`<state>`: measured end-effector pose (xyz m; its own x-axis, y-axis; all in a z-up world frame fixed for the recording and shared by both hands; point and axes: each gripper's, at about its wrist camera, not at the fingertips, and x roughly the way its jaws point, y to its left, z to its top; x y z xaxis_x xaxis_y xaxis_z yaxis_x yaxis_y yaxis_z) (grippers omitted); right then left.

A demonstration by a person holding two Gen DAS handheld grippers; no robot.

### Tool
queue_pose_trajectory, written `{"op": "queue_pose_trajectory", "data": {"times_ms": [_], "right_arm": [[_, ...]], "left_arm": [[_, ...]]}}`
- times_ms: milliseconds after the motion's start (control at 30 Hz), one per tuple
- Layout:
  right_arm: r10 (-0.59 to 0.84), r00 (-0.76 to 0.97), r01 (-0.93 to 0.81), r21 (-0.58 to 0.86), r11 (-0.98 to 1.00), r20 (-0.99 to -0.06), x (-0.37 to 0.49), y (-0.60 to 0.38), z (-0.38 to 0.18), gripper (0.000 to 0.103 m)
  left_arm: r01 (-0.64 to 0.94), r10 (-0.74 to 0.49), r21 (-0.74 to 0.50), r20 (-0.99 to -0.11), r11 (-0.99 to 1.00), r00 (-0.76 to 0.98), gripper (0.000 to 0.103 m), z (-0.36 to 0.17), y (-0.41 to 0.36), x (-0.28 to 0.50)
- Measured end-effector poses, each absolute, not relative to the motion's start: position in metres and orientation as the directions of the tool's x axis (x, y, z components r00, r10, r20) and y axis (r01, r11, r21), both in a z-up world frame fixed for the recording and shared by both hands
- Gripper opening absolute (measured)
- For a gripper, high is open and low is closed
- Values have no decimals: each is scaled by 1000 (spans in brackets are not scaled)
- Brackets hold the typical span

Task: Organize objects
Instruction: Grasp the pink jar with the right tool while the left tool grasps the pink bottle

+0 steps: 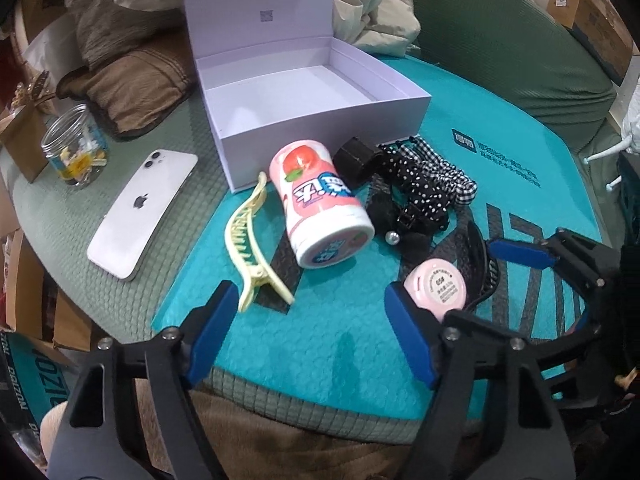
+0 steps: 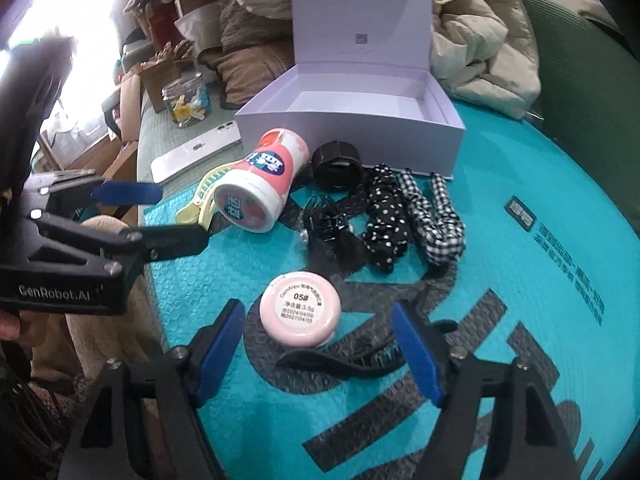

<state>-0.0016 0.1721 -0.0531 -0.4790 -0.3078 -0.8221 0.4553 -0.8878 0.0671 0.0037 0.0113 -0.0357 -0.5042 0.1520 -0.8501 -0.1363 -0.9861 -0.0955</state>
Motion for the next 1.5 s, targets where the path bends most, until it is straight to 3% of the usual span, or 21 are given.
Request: {"op": "queue_pose_trajectory", "data": {"times_ms": [533, 967, 1500], "right_arm": [[-305, -432, 504, 54, -862, -849, -16, 162, -72, 70], [-329, -413, 512, 82, -855, -849, -18, 165, -77, 52], [-330, -417, 482, 102, -870, -847, -14, 175, -75, 52]], "left_arm": [[-194, 190, -109, -861, -975, -471, 63, -45, 33, -36], [-173, 201, -139, -882, -975, -426, 61, -60, 36, -54], [-121, 217, -182, -881, -976, -420, 59, -57, 34, -64]]}}
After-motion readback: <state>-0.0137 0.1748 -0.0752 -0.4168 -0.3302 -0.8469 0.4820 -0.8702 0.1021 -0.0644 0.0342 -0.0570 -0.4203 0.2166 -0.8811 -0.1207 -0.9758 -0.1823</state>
